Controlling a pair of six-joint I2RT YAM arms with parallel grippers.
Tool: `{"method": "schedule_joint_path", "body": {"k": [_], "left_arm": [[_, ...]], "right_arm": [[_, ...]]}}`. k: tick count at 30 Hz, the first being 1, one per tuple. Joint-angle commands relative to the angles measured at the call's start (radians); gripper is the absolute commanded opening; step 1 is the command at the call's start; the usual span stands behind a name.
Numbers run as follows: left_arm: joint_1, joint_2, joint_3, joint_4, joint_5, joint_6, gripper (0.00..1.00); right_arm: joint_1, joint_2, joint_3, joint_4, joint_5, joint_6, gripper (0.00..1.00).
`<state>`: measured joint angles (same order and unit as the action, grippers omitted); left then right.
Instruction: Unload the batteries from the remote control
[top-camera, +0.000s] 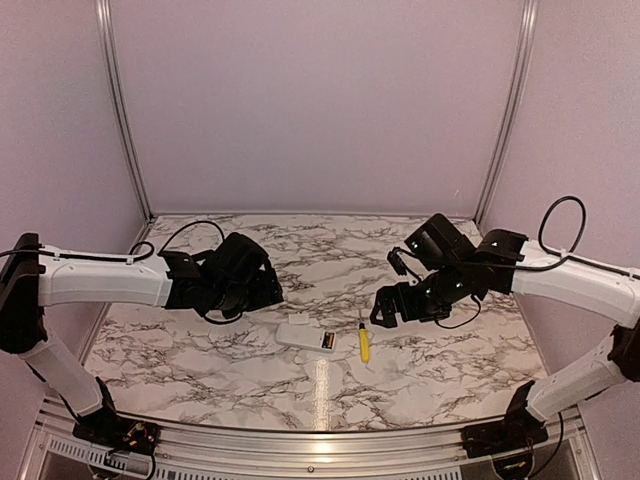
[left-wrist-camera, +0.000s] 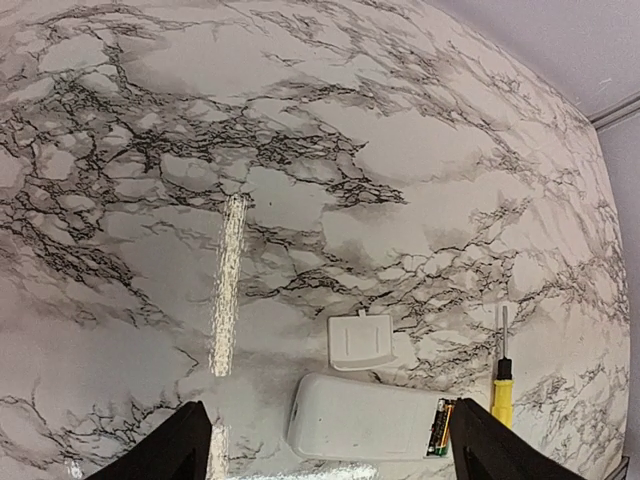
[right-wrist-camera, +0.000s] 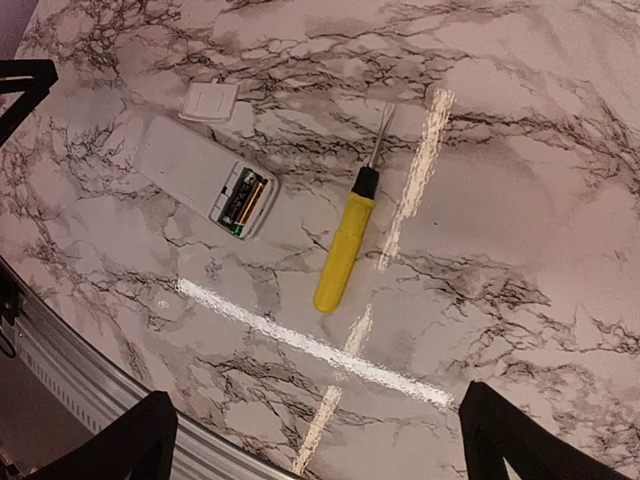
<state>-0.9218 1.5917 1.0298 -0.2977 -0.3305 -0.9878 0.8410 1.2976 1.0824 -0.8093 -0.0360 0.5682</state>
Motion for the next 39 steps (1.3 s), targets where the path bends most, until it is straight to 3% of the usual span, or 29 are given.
{"method": "schedule_joint_path", "body": {"k": [1, 16, 23, 32, 39], "left_arm": [[-0.002, -0.067, 0.022, -0.11, -0.059, 0.137, 0.86], [-0.002, -0.117, 0.04, -0.066, -0.039, 0.345, 0.84], [-0.002, -0.107, 0.081, -0.068, -0.013, 0.408, 0.84], [-0.001, -0.085, 0.087, -0.064, -0.003, 0.442, 0.83], [0.0, -0.07, 0.087, -0.046, 0.01, 0.447, 0.83]], "right_arm": [[-0.005, 0.088, 0.05, 0.022, 0.065, 0.015, 0.96], [-0.005, 0.336, 0.127, 0.022, 0.149, 0.076, 0.94], [-0.005, 0.441, 0.154, 0.029, 0.114, 0.068, 0.89], [-0.005, 0.503, 0.125, 0.076, 0.007, 0.077, 0.78], [-0.003, 0.54, 0.109, 0.072, -0.015, 0.079, 0.62]]}}
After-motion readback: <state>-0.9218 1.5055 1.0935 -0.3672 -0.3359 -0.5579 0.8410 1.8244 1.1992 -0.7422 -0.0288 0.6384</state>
